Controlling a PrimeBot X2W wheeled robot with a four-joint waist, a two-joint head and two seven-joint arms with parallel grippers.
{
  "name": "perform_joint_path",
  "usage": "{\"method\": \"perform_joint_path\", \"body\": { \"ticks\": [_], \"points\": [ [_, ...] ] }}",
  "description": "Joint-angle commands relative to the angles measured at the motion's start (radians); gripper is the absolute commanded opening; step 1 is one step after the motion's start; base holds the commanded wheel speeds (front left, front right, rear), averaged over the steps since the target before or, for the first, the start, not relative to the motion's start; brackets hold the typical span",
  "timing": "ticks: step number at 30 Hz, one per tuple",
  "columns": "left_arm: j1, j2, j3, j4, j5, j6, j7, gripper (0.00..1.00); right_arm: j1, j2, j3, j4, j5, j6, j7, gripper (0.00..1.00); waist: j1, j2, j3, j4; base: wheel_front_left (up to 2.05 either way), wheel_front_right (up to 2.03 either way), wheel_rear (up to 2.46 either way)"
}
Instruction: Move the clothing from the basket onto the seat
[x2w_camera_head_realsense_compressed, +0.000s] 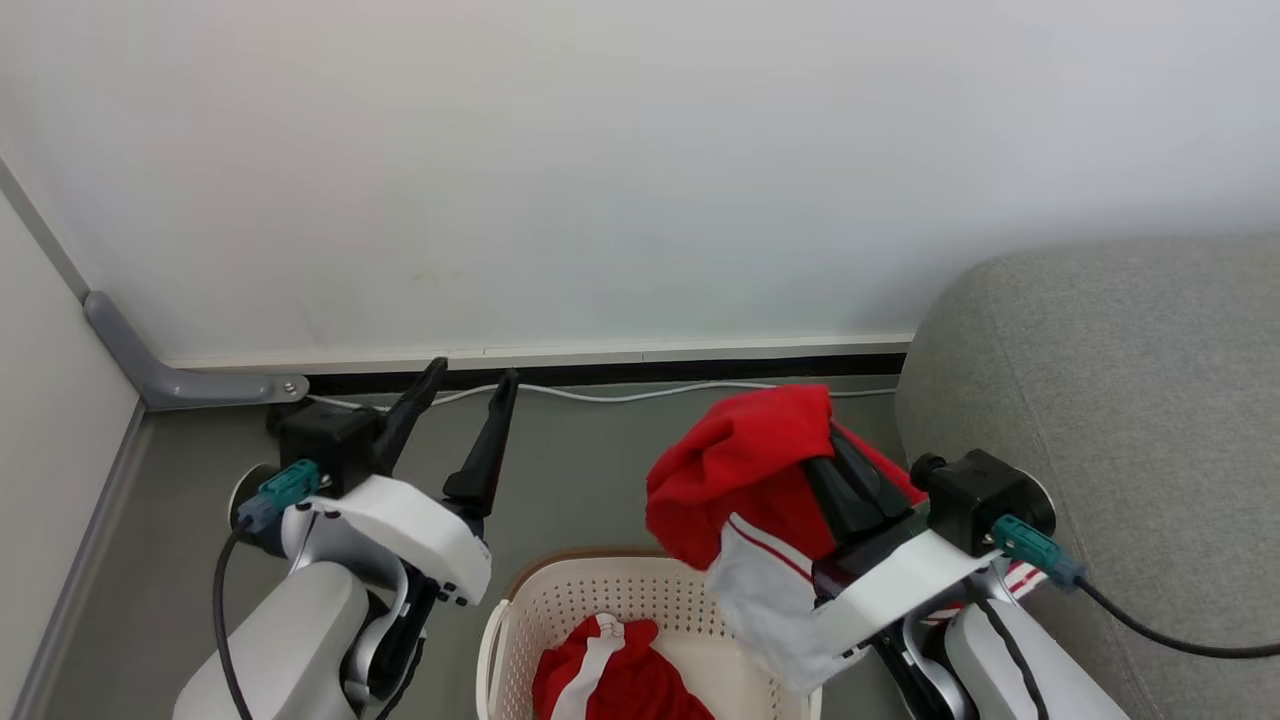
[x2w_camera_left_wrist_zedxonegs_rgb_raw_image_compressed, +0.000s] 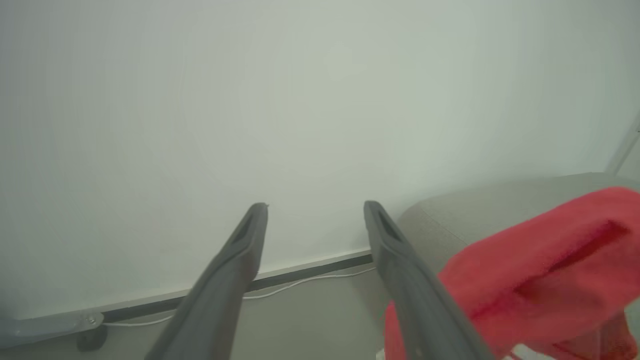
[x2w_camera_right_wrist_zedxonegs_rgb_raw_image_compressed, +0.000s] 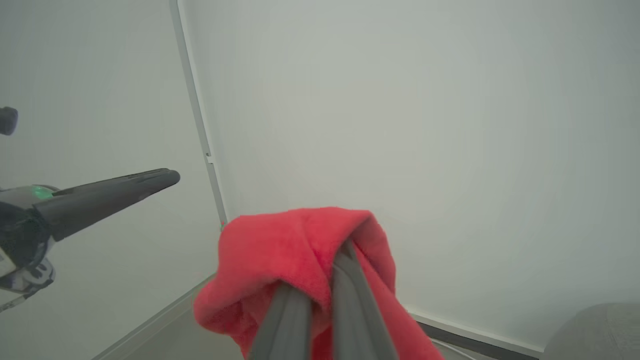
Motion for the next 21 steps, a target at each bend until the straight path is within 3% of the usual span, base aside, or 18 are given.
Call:
{"method": "perform_joint_path", "body": {
  "ticks": [1, 14, 21],
  "points": [
    [-0.014, 0.032, 0.049, -0.019, -0.004, 0.015, -0.014, 1.0, -0.006, 0.012, 0.004, -0.039, 0.014, 0.004, -0.006, 0.0, 0.0, -0.0001, -0.004, -0.007, 0.0, 0.0, 0.0],
    [0.169, 0.069, 0.175, -0.058, 0.013, 0.134, -0.044, 1.0, 0.038, 0.012, -0.07, -0.095, 0.03, 0.004, -0.006, 0.0, 0.0, -0.0001, -0.026, -0.052, 0.0, 0.0, 0.0],
    [0.208, 0.066, 0.194, -0.1, 0.05, 0.125, -0.045, 1.0, 0.048, 0.012, -0.098, -0.102, 0.028, 0.004, -0.006, 0.0, 0.0, -0.0001, -0.028, -0.061, 0.0, 0.0, 0.0]
  ]
}}
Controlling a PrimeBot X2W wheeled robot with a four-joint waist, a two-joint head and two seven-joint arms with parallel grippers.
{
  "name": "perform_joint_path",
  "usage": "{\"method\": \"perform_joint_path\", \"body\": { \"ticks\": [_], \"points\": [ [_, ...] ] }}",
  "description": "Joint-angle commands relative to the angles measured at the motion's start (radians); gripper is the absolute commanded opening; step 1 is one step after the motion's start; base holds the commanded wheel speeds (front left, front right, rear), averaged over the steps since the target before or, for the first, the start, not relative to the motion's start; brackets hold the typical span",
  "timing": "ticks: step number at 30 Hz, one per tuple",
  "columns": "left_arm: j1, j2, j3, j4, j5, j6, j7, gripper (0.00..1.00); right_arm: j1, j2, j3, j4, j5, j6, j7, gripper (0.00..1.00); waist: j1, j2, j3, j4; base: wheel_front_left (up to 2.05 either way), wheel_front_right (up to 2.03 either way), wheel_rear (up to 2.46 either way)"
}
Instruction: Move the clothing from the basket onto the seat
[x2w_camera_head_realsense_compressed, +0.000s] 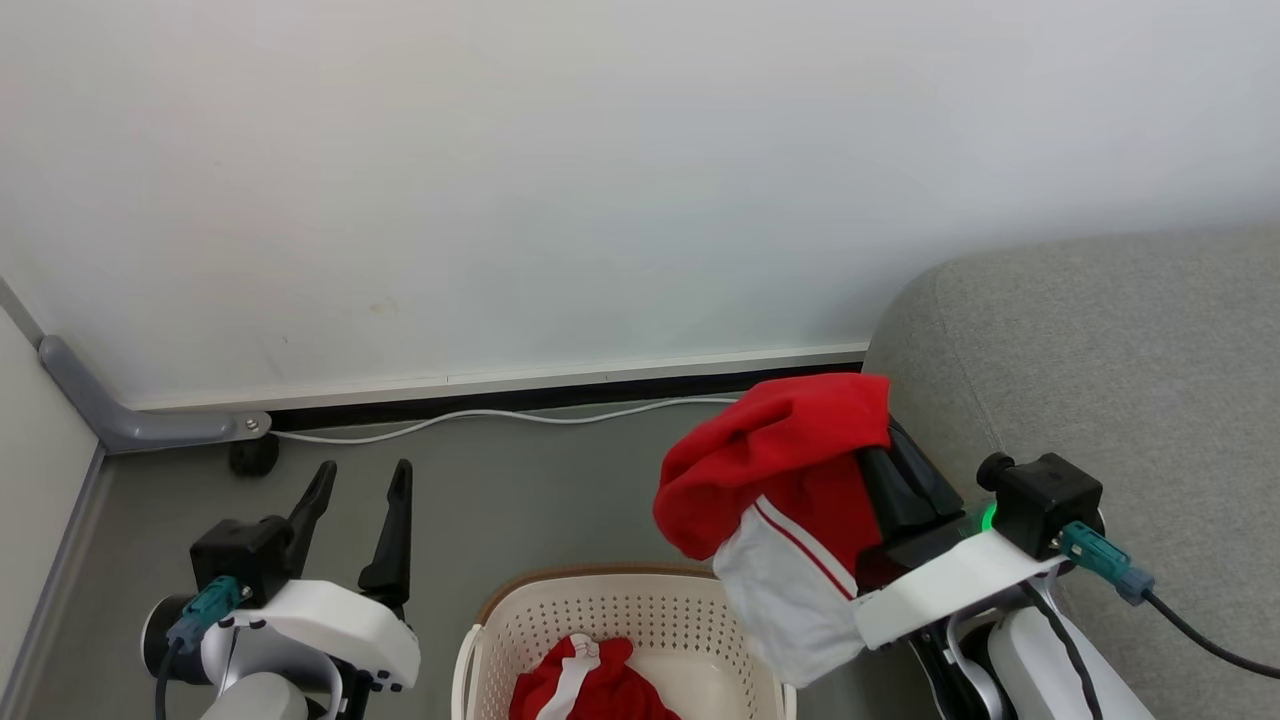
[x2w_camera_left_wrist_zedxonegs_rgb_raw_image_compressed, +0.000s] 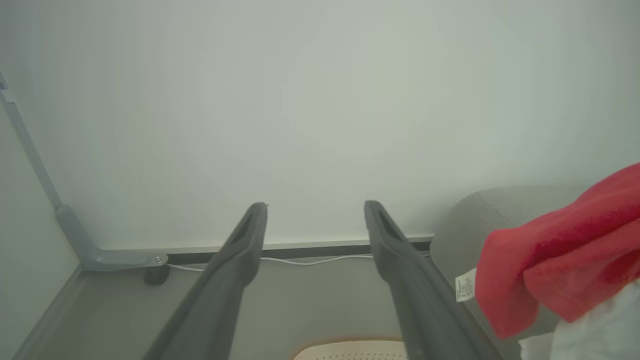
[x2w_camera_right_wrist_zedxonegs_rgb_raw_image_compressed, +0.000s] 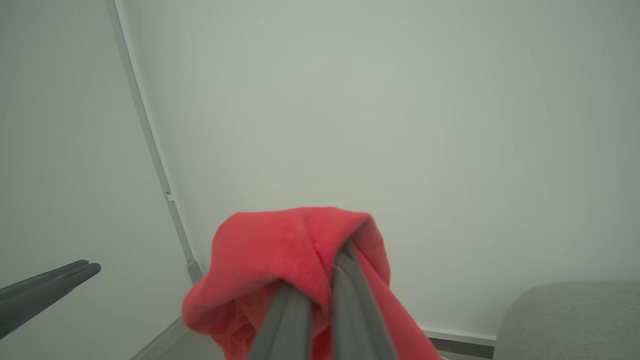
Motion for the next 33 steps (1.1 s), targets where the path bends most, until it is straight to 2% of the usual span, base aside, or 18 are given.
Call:
{"method": "perform_joint_path", "body": {
  "ticks": [1, 8, 14, 33],
  "points": [
    [-0.03, 0.021, 0.039, -0.03, 0.014, -0.002, -0.013, 1.0, -0.014, 0.01, 0.011, -0.033, 0.003, 0.004, -0.006, 0.0, 0.0, 0.0, 0.0, -0.003, 0.0, 0.0, 0.0],
    [-0.021, -0.005, 0.015, -0.051, 0.04, -0.027, -0.013, 1.0, -0.013, 0.01, -0.009, -0.026, -0.01, 0.004, -0.006, 0.0, 0.0, 0.0, -0.005, -0.043, 0.0, 0.0, 0.0],
    [-0.015, -0.028, -0.036, -0.069, 0.06, -0.05, -0.011, 1.0, -0.008, 0.01, -0.037, -0.03, -0.026, 0.004, -0.006, 0.0, 0.0, 0.0, -0.006, -0.11, 0.0, 0.0, 0.0],
    [-0.023, -0.082, -0.147, -0.114, 0.088, -0.086, 0.015, 1.0, -0.023, 0.01, -0.151, -0.043, -0.067, 0.004, -0.006, 0.0, 0.0, 0.0, 0.038, -0.437, 0.0, 0.0, 0.0]
  ]
}}
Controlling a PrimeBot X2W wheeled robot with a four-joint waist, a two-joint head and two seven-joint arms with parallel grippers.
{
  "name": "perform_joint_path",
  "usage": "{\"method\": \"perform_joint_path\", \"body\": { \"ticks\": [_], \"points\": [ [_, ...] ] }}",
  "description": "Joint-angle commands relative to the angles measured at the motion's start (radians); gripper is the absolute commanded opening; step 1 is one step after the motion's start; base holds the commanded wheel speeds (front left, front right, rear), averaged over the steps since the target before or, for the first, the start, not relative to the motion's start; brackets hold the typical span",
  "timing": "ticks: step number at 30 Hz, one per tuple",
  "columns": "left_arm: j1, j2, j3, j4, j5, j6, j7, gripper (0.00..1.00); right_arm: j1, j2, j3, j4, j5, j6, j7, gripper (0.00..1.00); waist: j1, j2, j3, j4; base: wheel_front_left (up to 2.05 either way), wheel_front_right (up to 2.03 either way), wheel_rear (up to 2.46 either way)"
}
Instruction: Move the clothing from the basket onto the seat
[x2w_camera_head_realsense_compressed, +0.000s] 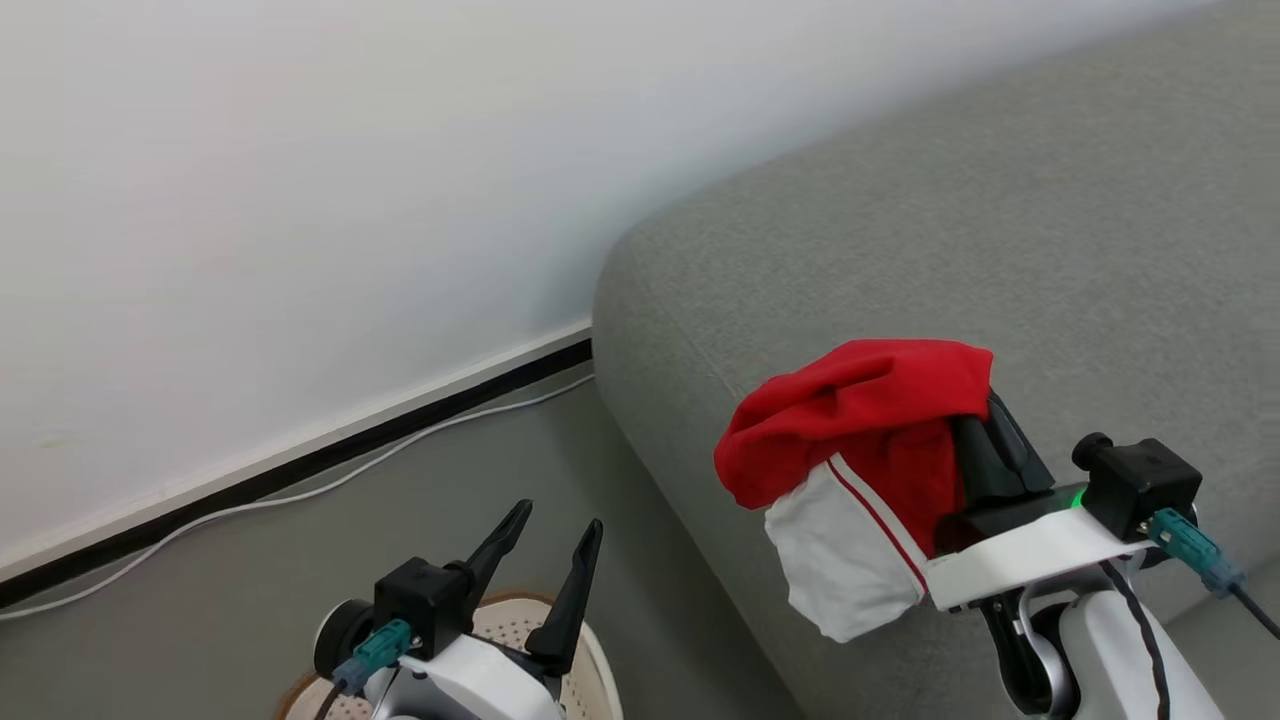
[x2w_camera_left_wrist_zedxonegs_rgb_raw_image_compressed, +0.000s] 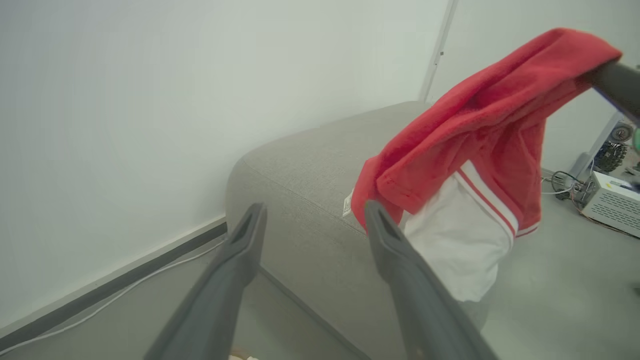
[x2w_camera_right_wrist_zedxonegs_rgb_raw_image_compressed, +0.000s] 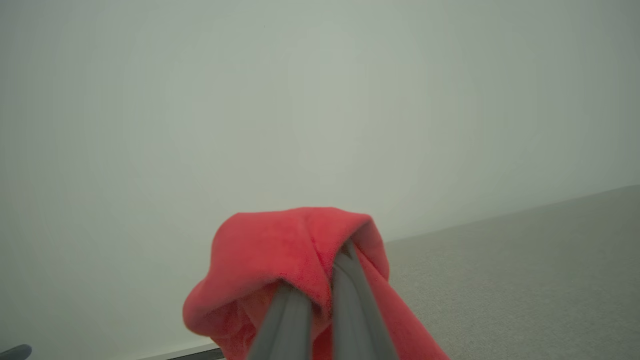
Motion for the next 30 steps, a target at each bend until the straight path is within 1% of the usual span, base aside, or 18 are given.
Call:
{"method": "perform_joint_path", "body": {
  "ticks": [1, 4, 8, 14, 22, 30],
  "points": [
    [-0.041, 0.008, 0.031, -0.029, 0.009, -0.002, -0.003, 1.0, -0.039, 0.007, 0.008, -0.034, -0.013, 0.004, -0.006, 0.0, 0.0, 0.0, 0.027, -0.067, 0.0, 0.0, 0.0],
    [-0.048, 0.008, 0.021, -0.039, 0.017, 0.0, 0.004, 1.0, -0.038, 0.007, -0.019, -0.041, -0.014, 0.004, -0.006, 0.0, 0.0, 0.0, 0.047, -0.097, 0.0, 0.0, 0.0],
    [-0.07, 0.01, -0.001, -0.051, 0.036, -0.003, 0.021, 1.0, -0.034, 0.007, -0.071, -0.058, -0.015, 0.004, -0.006, 0.0, 0.0, 0.0, 0.079, -0.111, 0.0, 0.0, 0.0],
    [-0.092, 0.004, -0.019, -0.061, 0.045, -0.008, 0.036, 1.0, -0.033, 0.007, -0.127, -0.078, -0.016, 0.004, -0.006, 0.0, 0.0, 0.0, 0.099, -0.118, 0.0, 0.0, 0.0],
    [-0.093, -0.005, -0.036, -0.062, 0.045, -0.012, 0.038, 1.0, -0.038, 0.007, -0.162, -0.08, -0.01, 0.004, -0.006, 0.0, 0.0, 0.0, 0.104, -0.118, 0.0, 0.0, 0.0],
    [-0.096, 0.011, -0.048, -0.083, 0.062, 0.005, 0.051, 1.0, -0.14, 0.007, -0.227, -0.031, 0.057, 0.004, -0.006, 0.0, 0.0, 0.0, 0.17, -0.12, 0.0, 0.0, 0.0]
  ]
}}
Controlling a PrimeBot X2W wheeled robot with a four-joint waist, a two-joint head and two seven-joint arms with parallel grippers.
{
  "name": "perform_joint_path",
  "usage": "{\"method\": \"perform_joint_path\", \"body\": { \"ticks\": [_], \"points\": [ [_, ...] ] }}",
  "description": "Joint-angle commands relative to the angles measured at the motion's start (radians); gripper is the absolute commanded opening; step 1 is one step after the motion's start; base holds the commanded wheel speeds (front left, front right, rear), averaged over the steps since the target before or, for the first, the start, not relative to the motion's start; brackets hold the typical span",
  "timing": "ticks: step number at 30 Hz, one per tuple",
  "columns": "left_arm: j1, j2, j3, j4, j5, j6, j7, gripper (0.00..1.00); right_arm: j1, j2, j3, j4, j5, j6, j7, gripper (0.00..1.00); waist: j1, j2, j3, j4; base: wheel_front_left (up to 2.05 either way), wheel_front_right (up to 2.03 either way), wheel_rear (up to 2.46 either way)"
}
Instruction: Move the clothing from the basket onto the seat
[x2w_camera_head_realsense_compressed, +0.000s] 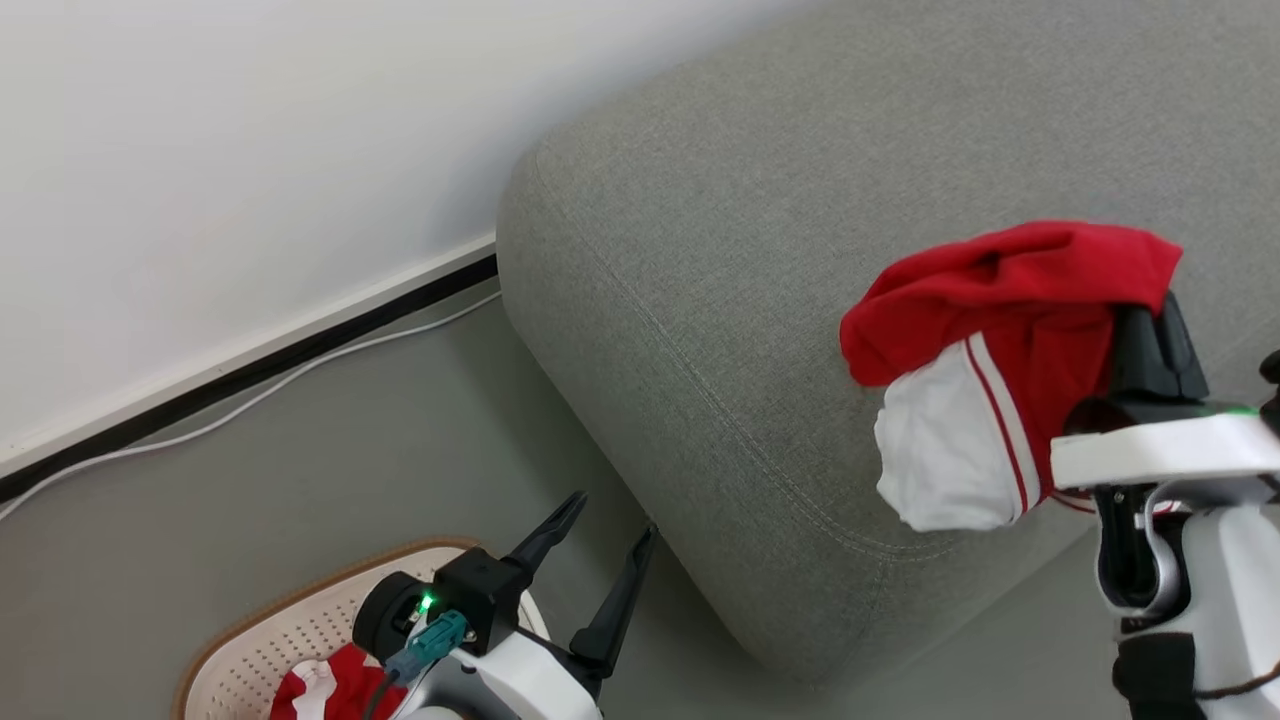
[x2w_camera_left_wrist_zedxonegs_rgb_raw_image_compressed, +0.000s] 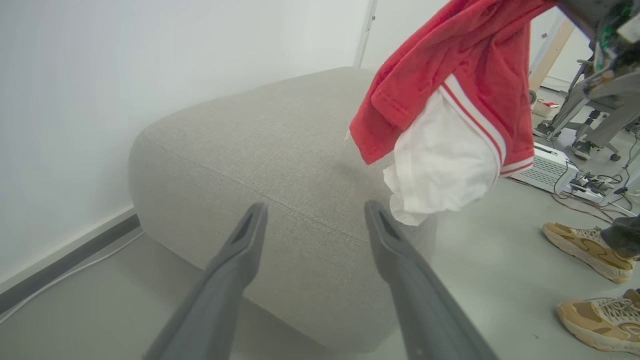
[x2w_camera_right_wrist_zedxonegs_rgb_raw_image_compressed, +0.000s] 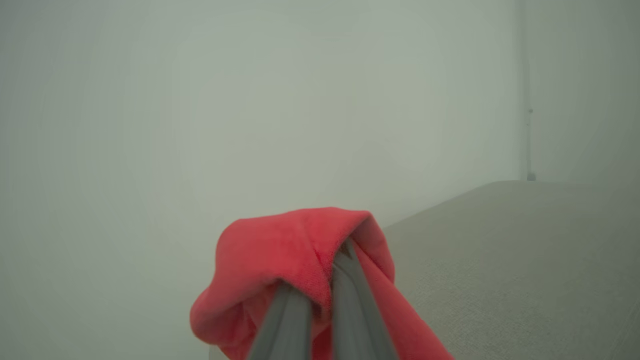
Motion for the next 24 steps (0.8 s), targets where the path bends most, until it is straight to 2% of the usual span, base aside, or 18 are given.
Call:
{"method": "perform_joint_path", "body": {
  "ticks": [1, 19, 24],
  "points": [
    [-0.055, 0.013, 0.031, -0.031, 0.007, 0.006, 0.001, 1.0, -0.049, -0.007, 0.009, -0.017, 0.009, 0.004, -0.006, 0.0, 0.0, 0.0, 0.023, 0.005, 0.0, 0.0, 0.0],
    [-0.211, 0.089, 0.027, -0.094, 0.085, -0.011, 0.056, 1.0, -0.452, -0.007, -0.196, 0.161, 0.088, 0.004, -0.006, 0.0, 0.0, 0.0, 0.285, 0.161, 0.0, 0.0, 0.0],
    [-0.25, 0.096, 0.025, -0.103, 0.1, -0.017, 0.063, 1.0, -0.522, -0.013, -0.205, 0.282, 0.122, 0.004, -0.006, 0.0, 0.0, 0.0, 0.338, 0.181, 0.0, 0.0, 0.0]
  ]
}}
